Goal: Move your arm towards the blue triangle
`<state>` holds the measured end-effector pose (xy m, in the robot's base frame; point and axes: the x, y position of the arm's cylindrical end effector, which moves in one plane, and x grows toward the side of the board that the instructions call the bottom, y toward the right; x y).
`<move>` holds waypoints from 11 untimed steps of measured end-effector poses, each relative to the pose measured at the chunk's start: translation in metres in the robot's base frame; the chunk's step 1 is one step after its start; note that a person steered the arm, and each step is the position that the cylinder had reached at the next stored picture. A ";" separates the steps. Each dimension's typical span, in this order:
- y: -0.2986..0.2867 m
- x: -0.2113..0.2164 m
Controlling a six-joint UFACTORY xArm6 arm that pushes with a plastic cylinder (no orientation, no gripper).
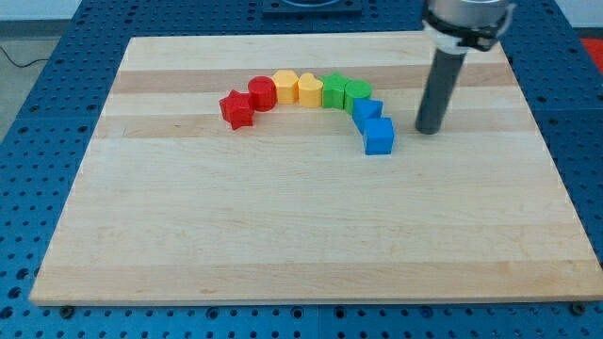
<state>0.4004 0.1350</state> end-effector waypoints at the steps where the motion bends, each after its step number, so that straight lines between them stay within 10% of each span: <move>1: -0.038 0.011; 4: -0.145 0.068; 6: -0.045 0.056; 8: 0.042 -0.052; 11: -0.045 -0.023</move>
